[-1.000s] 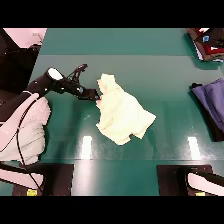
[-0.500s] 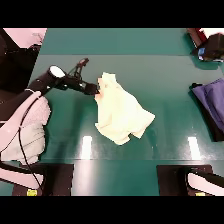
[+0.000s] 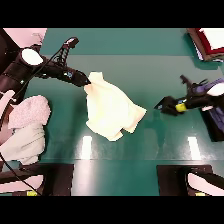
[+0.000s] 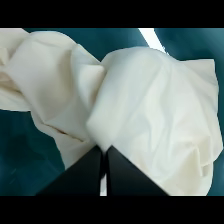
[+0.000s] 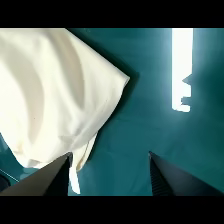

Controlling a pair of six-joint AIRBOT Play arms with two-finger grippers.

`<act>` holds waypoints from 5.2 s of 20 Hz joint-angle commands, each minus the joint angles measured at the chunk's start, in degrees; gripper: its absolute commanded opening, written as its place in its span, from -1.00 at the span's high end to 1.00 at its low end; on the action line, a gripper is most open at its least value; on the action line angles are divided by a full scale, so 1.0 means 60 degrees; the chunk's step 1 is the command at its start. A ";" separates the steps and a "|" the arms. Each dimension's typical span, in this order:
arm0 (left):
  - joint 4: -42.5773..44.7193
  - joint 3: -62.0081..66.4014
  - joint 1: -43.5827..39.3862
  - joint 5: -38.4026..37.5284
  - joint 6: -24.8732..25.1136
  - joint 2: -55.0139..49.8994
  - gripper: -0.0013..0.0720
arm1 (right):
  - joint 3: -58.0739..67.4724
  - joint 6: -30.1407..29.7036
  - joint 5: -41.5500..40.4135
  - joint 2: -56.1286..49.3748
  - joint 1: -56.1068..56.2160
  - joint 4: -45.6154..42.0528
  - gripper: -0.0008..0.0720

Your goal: Fold the shirts.

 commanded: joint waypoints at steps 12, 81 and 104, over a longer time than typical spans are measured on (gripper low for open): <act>0.0667 0.0091 0.0011 -0.0685 -0.0495 0.0350 0.89 | 0.1475 -0.1013 -0.2969 -0.2590 0.2076 0.1803 0.95; -0.3942 -0.6459 0.0226 0.4291 -0.2146 0.0528 -0.31 | 0.5034 0.1111 0.0969 -0.1264 0.0361 -0.2339 0.95; -0.1184 0.6379 0.2954 0.0448 -0.0922 0.3850 0.89 | 0.7133 0.0310 -0.0663 0.4448 -0.1931 -0.1876 0.95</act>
